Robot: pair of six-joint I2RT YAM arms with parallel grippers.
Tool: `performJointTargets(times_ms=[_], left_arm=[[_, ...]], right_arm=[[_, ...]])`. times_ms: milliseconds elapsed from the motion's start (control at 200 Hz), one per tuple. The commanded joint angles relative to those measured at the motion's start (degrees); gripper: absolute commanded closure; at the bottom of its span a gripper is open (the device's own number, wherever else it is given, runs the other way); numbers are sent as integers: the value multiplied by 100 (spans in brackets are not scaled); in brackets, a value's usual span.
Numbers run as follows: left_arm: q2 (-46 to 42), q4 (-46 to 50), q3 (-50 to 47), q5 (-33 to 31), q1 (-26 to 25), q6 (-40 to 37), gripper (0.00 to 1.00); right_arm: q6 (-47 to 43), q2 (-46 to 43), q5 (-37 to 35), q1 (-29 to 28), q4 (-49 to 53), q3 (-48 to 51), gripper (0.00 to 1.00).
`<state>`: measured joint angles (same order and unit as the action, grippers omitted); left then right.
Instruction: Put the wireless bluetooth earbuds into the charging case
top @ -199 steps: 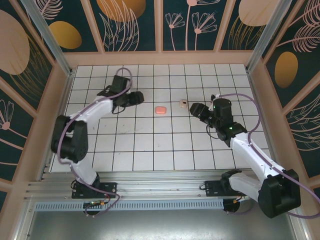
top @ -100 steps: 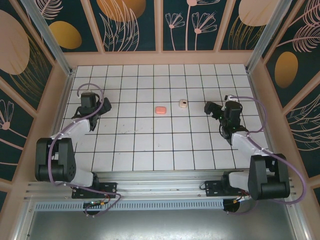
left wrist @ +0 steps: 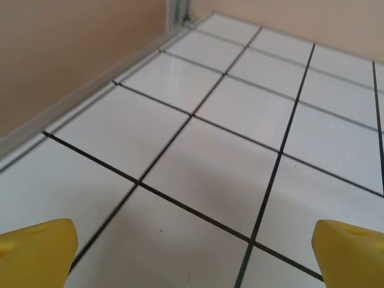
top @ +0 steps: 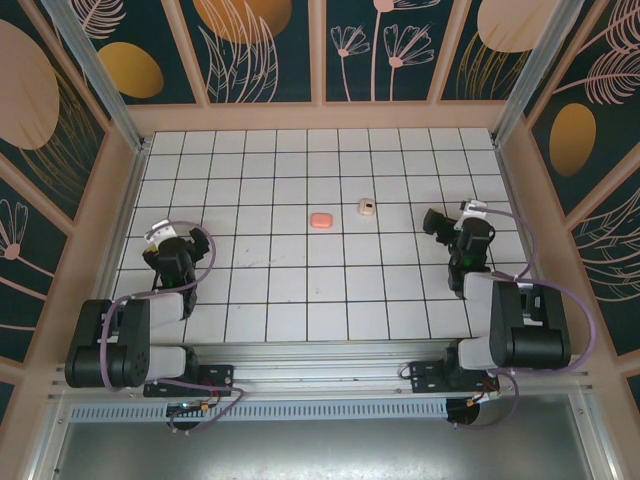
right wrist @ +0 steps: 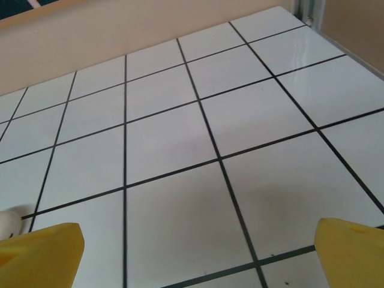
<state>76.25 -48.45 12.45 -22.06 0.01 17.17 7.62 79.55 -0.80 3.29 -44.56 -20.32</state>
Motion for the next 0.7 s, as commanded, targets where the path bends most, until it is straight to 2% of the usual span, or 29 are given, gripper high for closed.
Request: performJointTargets(times_ms=[0, 125, 185, 230, 420, 475, 530, 586, 641, 696], left_arm=[[-88, -1947, -253, -412, 34, -425, 1], [462, -2681, -341, -377, 34, -484, 1], [367, -2354, -263, -263, 25, -488, 1], [415, -2540, -314, -233, 26, -526, 1], [744, -2540, -139, 687, 26, -885, 1], [1260, -3329, -172, 759, 16, -988, 1], [945, -2473, -43, 791, 10, -922, 1], [1159, -2969, -90, 775, 7, -969, 1], [1037, -2635, -43, 793, 8, -957, 1], [1088, -2759, -60, 787, 6, -970, 1]], right_arm=[[-120, 161, 196, 265, -1076, 176, 1], [-53, 451, 581, 479, -1051, -23, 1], [-90, 565, 705, 480, -1153, -12, 1], [-127, 561, 764, 471, -1188, -3, 1], [-318, 587, 903, 364, -1299, 35, 1], [-434, 630, 860, 263, -1346, 43, 1], [-584, 727, 774, 121, -1502, 77, 1], [-612, 723, 734, 82, -1501, 75, 1], [-615, 704, 755, 84, -1606, 146, 1], [-634, 686, 789, 88, -1697, 207, 1]])
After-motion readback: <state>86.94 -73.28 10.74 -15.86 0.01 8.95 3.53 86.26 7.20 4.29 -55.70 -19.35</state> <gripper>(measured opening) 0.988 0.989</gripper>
